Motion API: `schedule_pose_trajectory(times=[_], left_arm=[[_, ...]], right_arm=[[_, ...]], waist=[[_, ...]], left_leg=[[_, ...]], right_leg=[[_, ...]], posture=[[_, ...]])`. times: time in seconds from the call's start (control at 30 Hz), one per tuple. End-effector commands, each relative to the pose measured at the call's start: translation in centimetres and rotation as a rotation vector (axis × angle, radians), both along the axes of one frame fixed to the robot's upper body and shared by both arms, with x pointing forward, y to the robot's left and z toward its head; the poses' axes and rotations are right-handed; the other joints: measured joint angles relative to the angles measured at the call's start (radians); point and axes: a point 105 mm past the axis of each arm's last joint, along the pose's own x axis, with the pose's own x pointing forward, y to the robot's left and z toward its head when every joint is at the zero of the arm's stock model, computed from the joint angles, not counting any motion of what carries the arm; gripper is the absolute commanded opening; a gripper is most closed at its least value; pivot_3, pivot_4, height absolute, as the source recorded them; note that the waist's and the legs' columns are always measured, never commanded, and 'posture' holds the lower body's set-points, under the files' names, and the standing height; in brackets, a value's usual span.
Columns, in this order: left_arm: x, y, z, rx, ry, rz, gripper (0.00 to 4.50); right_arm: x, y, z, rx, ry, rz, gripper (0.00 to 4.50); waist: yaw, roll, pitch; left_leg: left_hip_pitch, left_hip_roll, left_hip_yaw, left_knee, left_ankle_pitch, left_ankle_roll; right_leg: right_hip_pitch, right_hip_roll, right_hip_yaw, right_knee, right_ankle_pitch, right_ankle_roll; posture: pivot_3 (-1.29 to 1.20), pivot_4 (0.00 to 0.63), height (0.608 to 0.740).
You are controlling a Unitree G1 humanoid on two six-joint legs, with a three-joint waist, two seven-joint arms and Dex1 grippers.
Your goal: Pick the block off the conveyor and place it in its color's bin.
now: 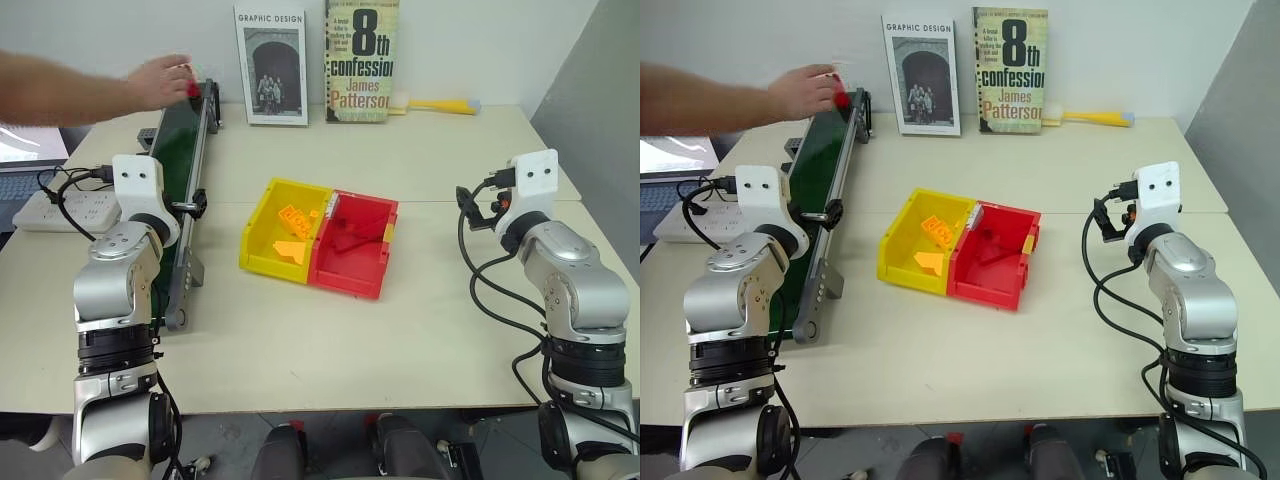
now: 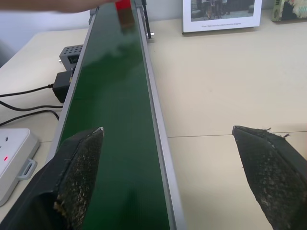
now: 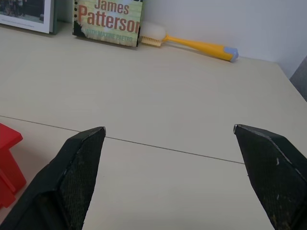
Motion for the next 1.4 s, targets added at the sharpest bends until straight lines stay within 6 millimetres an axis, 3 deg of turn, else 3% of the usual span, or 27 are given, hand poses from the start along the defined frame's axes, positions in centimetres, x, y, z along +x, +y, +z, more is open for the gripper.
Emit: schedule_pose_trajectory(times=[0.03,0.53,0.73,1.0,1.13,1.4], left_arm=[[-0.3,0.4,2.2,0.032,-0.074,0.014,4.49],[-1.1,1.7,3.0,-0.025,-0.157,0.105,4.49],[-0.7,1.5,3.0,-0.032,-0.163,0.112,4.49],[0.0,1.4,2.7,-0.025,-0.144,0.132,4.49],[0.1,1.5,2.5,-0.027,-0.130,0.140,4.49],[0.4,1.6,2.2,-0.026,-0.118,0.147,4.49]], right_arm=[[-0.5,0.0,2.3,-0.022,-0.079,0.003,4.50],[-0.1,0.7,2.5,-0.018,-0.081,0.049,4.50],[-0.6,4.5,4.8,-0.062,-0.108,0.364,4.50],[-4.3,10.2,7.2,-0.060,-0.090,0.873,4.50],[-5.5,11.2,7.3,-0.087,-0.053,0.991,4.50],[-6.4,12.1,7.7,-0.101,-0.053,1.041,4.50]], waist=[[0.000,0.000,0.000],[0.000,0.000,0.000],[0.000,0.000,0.000],[0.001,0.000,0.000],[0.002,0.000,0.000],[0.002,0.000,0.000]], left_leg=[[0.000,0.000,0.000,0.000,0.000,0.000],[0.000,0.000,-0.001,0.000,0.000,0.000],[0.000,0.000,-0.001,0.000,0.000,0.000],[0.000,0.000,-0.012,0.000,0.000,0.001],[-0.001,0.000,-0.015,0.001,0.000,0.001],[-0.001,0.000,-0.017,0.001,0.000,0.001]], right_leg=[[0.000,0.000,0.000,0.000,0.000,0.000],[0.000,0.000,0.000,0.000,0.000,0.000],[0.000,0.000,0.000,0.000,0.000,0.000],[0.003,0.000,-0.006,-0.001,0.000,0.000],[0.004,0.000,-0.008,-0.001,0.000,0.000],[0.004,0.000,-0.010,-0.001,0.000,0.000]], posture=[[0.00,0.150,0.740],[0.00,0.150,0.740],[0.00,0.150,0.740],[0.00,0.150,0.740],[0.00,0.150,0.740],[0.00,0.150,0.740]])
